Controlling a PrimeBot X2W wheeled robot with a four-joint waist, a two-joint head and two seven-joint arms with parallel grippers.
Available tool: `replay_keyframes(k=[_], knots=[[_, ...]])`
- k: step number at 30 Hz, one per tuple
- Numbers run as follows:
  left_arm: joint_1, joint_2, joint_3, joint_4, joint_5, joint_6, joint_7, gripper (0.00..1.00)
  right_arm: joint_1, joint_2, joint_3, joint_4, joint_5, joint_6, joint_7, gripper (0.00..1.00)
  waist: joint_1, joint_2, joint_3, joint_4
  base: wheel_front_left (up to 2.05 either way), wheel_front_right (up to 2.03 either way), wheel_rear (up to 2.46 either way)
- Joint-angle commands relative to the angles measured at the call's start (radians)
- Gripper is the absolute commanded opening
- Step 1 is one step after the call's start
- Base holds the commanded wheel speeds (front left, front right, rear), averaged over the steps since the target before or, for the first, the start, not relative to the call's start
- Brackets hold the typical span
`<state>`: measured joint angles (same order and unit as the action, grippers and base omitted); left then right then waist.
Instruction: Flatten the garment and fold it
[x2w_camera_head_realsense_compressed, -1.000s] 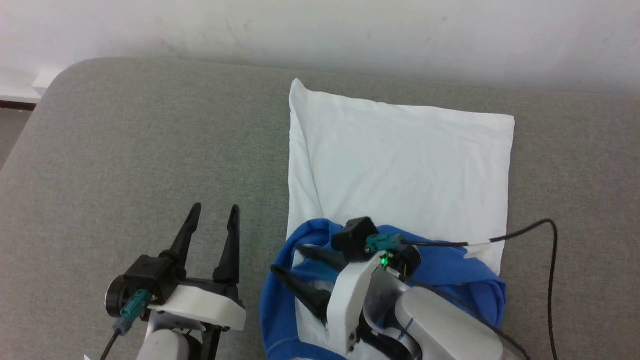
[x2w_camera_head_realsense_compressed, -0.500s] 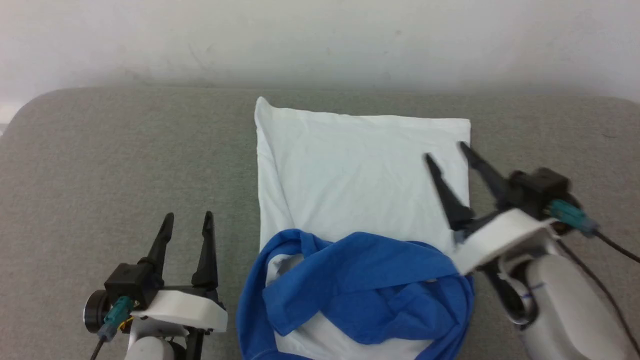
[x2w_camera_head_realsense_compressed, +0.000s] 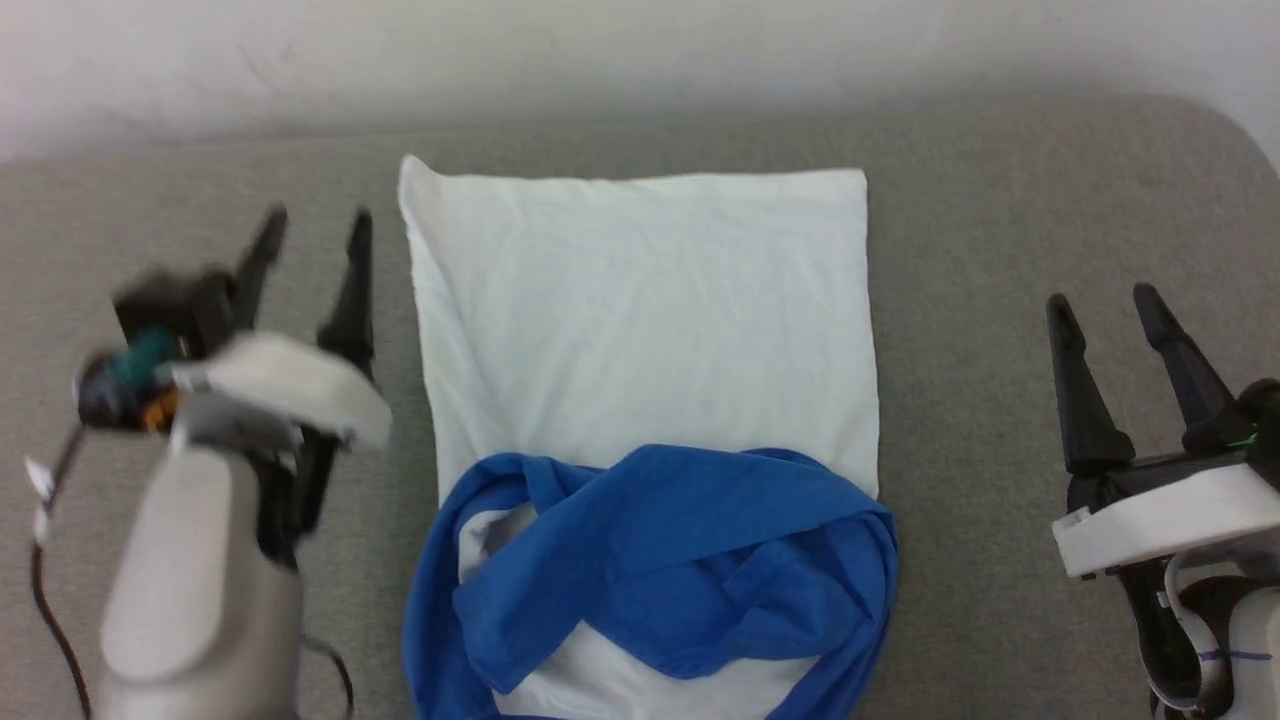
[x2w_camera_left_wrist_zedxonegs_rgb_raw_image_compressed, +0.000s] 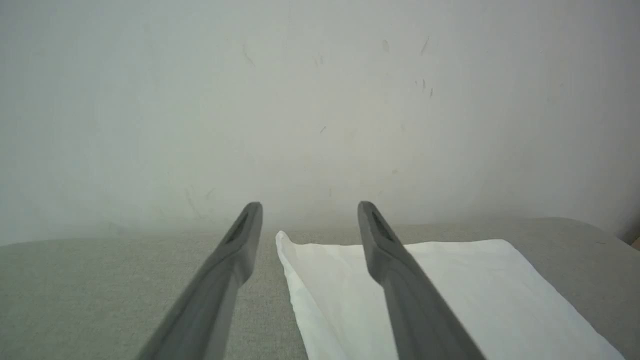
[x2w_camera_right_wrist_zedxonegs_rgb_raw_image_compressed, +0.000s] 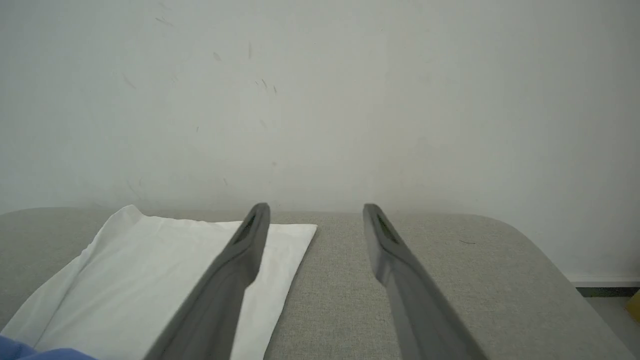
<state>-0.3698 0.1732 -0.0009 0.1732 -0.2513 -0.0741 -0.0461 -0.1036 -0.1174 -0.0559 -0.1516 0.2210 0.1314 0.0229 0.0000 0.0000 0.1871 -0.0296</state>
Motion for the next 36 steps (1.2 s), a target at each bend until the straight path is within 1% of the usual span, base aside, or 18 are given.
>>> replay_keyframes(k=[1, 4, 9, 12, 16, 18, 22, 24, 29, 31, 32, 33, 36], knots=[[-0.063, 0.021, -0.001, 0.013, -0.005, -0.009, 0.030, 1.00, -0.005, 0.007, 0.000, -0.017, 0.000, -0.001, -0.001, 1.00, 0.0000, 0.0000, 0.106, -0.074, 0.00, 0.00, 0.00], [-0.214, 0.062, -0.012, 0.071, -0.020, -0.022, 0.140, 1.00, -0.025, 0.018, 0.007, -0.043, 0.008, -0.001, -0.011, 1.00, 0.0000, 0.0000, 0.166, -0.111, 0.00, 0.00, 0.00], [-0.423, 0.124, -0.035, 0.218, -0.058, -0.040, 0.345, 1.00, -0.059, 0.031, 0.031, -0.052, 0.021, -0.001, -0.037, 1.00, 0.0000, 0.0000, 0.235, -0.167, 0.00, 0.00, 0.00], [-0.522, 0.152, -0.031, 0.308, -0.086, -0.041, 0.489, 1.00, -0.076, 0.038, 0.049, -0.057, 0.034, -0.001, -0.053, 1.00, 0.0000, 0.0000, 0.270, -0.197, 0.00, 0.00, 0.00], [-0.624, 0.208, -0.029, 0.402, -0.101, -0.032, 0.690, 1.00, -0.098, 0.045, 0.085, -0.053, 0.058, -0.001, -0.070, 1.00, 0.0000, 0.0000, 0.317, -0.239, 0.00, 0.00, 0.00], [-0.659, 0.235, -0.029, 0.432, -0.100, -0.024, 0.766, 1.00, -0.104, 0.048, 0.102, -0.045, 0.071, -0.001, -0.078, 1.00, 0.0000, 0.0000, 0.338, -0.257, 0.00, 0.00, 0.00], [-0.701, 0.277, -0.024, 0.474, -0.101, -0.002, 0.872, 1.00, -0.122, 0.050, 0.136, -0.027, 0.109, -0.001, -0.098, 1.00, 0.0000, 0.0000, 0.375, -0.291, 0.00, 0.00, 0.00], [-0.704, 0.291, -0.022, 0.485, -0.101, 0.016, 0.919, 1.00, -0.131, 0.046, 0.145, -0.016, 0.118, -0.001, -0.110, 1.00, 0.0000, 0.0000, 0.386, -0.305, 0.00, 0.00, 0.00], [-0.670, 0.322, -0.053, 0.513, -0.088, 0.021, 1.065, 1.00, -0.142, 0.035, 0.150, 0.013, 0.132, -0.001, -0.129, 1.00, 0.0000, 0.0000, 0.396, -0.324, 0.00, 0.00, 0.00], [-0.652, 0.330, -0.071, 0.509, -0.080, 0.016, 1.108, 0.49, -0.144, 0.030, 0.151, 0.021, 0.137, -0.001, -0.133, 1.00, 0.0000, 0.0000, 0.397, -0.325, 0.00, 0.00, 0.00], [-0.643, 0.335, -0.081, 0.506, -0.075, 0.013, 1.126, 0.04, -0.146, 0.027, 0.152, 0.025, 0.139, -0.001, -0.133, 1.00, 0.0000, 0.0000, 0.397, -0.324, 0.00, 0.00, 0.00], [-0.633, 0.336, -0.086, 0.503, -0.074, 0.013, 1.141, 0.00, -0.149, 0.023, 0.154, 0.028, 0.142, -0.001, -0.131, 1.00, 0.0000, 0.0000, 0.395, -0.323, 0.00, 0.00, 0.00], [-0.608, 0.327, -0.089, 0.479, -0.078, 0.026, 1.136, 0.00, -0.176, -0.004, 0.169, 0.038, 0.167, -0.001, -0.118, 1.00, 0.0000, 0.0000, 0.389, -0.309, 0.00, 0.00, 0.00]])
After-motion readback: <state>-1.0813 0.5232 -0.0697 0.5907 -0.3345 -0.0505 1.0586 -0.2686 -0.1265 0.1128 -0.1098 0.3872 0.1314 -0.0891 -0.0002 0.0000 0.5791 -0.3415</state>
